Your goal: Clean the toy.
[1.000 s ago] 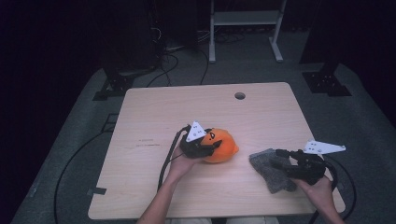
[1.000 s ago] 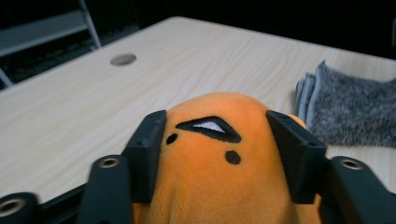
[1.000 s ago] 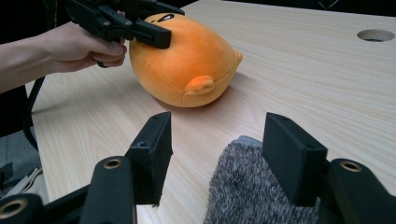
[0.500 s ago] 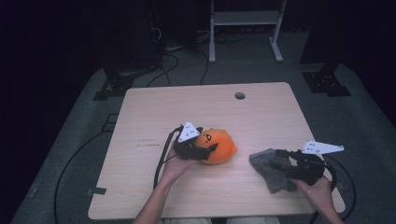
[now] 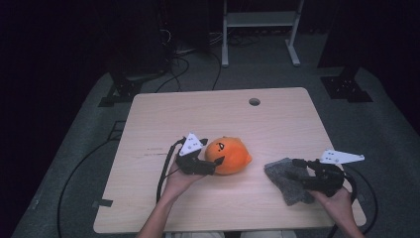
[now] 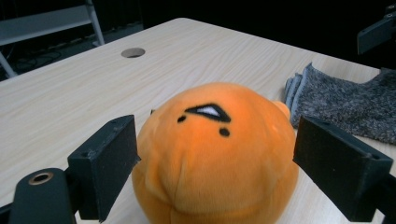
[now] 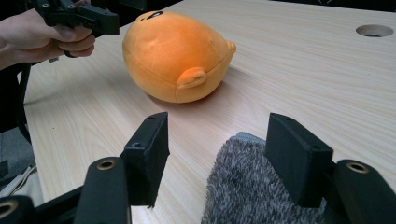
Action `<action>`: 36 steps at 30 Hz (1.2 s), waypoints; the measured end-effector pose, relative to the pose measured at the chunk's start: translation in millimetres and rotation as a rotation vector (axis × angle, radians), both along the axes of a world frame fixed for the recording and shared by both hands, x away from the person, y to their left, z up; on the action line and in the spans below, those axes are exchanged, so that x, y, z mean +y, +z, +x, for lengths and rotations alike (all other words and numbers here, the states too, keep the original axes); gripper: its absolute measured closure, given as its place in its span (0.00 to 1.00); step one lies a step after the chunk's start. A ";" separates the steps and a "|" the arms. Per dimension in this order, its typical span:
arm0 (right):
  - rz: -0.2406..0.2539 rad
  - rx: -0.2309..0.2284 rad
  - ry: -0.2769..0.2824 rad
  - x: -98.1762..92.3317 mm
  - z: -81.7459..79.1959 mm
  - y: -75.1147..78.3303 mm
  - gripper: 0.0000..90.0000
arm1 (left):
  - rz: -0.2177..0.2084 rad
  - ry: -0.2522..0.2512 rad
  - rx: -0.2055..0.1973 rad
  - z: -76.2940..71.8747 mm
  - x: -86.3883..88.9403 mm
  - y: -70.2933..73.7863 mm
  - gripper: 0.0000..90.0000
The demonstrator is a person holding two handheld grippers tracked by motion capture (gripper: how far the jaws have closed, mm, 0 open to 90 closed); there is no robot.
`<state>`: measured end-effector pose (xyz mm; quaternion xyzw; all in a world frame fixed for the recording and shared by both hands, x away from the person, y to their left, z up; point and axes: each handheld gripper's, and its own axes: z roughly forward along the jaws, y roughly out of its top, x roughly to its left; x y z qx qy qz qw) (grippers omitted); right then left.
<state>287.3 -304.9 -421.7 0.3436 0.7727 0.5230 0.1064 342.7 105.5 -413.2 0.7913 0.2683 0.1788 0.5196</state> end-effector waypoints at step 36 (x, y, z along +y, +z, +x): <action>-0.005 -0.001 0.008 3.3 0.5 -1.3 0.42 | -0.009 0.028 0.012 -39.9 39.8 -8.2 0.13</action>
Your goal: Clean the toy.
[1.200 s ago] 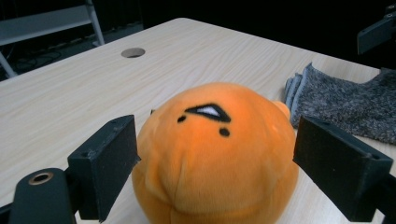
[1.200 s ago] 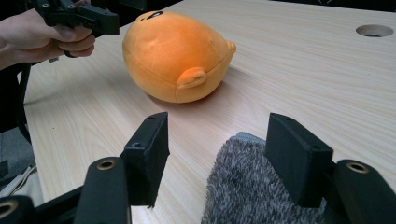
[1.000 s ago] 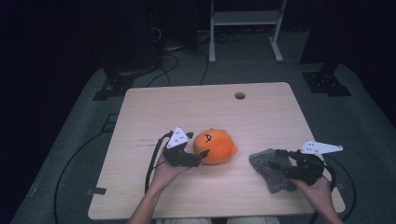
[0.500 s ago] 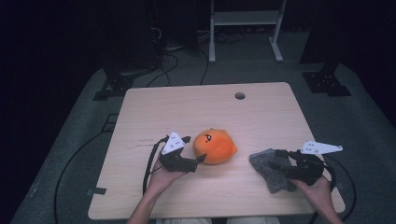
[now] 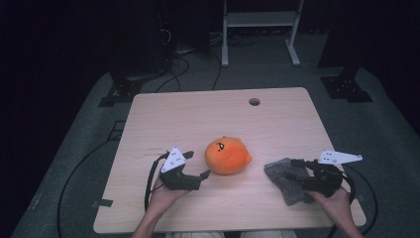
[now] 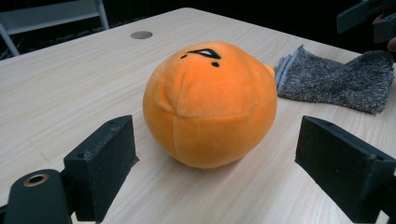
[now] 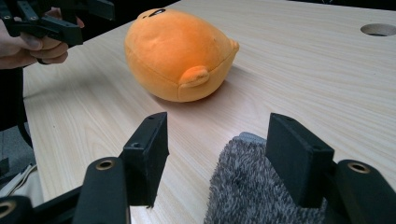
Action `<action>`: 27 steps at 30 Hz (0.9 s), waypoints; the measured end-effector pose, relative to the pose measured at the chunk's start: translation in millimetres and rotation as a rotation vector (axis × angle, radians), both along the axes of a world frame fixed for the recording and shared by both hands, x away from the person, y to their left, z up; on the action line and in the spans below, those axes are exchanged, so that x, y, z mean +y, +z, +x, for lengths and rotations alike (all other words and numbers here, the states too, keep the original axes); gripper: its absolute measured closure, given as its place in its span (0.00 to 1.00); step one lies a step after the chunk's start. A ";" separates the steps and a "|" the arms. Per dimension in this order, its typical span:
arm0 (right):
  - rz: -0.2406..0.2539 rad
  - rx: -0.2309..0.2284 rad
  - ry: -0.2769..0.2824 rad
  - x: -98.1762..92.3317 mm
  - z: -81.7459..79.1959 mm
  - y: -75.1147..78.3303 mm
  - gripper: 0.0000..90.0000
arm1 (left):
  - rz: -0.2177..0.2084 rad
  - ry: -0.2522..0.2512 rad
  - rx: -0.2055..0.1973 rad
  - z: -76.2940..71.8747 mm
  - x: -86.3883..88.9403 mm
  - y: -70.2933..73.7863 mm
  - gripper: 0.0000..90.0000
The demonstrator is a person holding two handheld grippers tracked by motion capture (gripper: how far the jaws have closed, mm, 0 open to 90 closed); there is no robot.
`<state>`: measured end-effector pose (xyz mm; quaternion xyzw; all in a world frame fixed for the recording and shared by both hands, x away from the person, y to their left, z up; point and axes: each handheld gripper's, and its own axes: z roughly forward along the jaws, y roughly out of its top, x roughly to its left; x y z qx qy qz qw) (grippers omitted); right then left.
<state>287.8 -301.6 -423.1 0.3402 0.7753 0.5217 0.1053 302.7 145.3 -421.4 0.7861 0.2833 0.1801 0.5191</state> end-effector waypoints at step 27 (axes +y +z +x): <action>0.000 -0.006 0.004 2.8 -2.4 -4.9 0.40 | -0.031 0.077 0.009 -36.6 30.4 -13.0 0.09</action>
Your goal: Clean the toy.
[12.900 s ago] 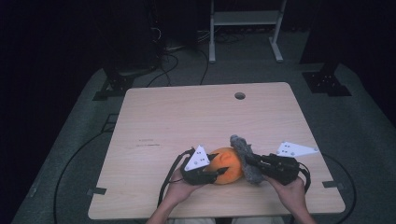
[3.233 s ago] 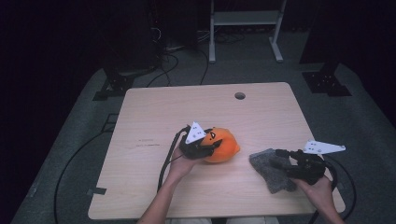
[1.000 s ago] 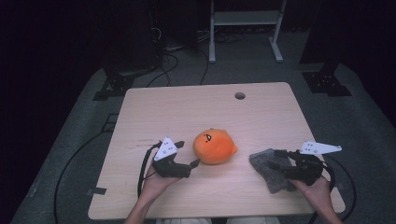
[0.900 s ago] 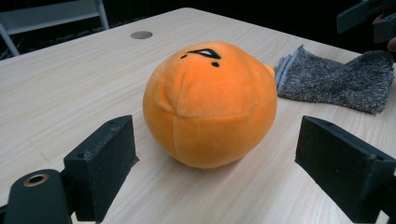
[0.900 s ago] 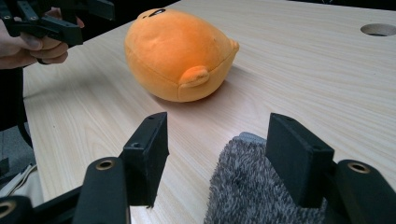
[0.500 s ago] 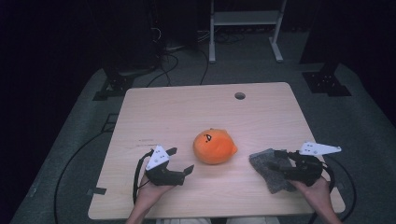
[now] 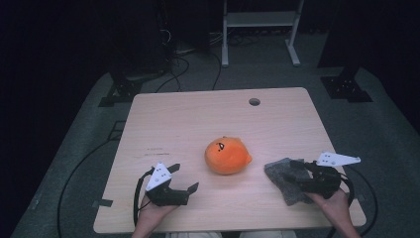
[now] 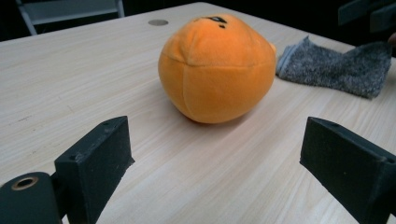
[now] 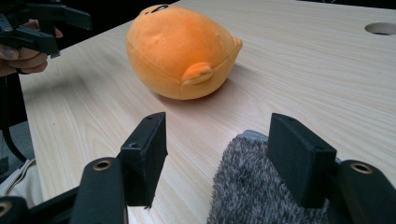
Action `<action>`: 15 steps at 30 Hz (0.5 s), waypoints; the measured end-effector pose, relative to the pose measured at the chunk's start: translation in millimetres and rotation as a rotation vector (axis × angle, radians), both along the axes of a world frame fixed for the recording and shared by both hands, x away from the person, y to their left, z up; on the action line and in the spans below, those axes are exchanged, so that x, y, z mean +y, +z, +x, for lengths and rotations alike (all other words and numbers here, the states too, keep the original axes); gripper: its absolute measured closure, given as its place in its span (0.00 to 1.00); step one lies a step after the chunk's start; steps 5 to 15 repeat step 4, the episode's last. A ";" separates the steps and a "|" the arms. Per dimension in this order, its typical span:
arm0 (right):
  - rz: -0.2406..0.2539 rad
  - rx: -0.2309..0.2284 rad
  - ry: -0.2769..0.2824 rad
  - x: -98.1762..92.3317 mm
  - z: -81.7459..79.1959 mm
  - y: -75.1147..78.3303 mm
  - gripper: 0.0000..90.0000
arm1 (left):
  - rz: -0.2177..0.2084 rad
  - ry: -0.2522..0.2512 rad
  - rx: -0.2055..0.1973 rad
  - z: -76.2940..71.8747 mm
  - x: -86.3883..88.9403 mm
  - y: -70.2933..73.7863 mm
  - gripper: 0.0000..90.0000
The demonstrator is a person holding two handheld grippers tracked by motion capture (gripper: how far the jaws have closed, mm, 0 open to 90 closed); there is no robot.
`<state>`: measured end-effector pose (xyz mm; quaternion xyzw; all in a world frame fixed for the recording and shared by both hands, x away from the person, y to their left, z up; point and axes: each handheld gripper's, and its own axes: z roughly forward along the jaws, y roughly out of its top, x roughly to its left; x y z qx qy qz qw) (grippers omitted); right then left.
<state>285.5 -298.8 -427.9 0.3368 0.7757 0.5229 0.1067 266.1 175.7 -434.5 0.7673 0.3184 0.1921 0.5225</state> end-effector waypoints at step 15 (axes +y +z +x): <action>0.003 -0.012 0.000 0.3 -2.0 -1.6 0.40 | -0.002 0.006 -0.011 1.4 -0.6 -0.9 0.09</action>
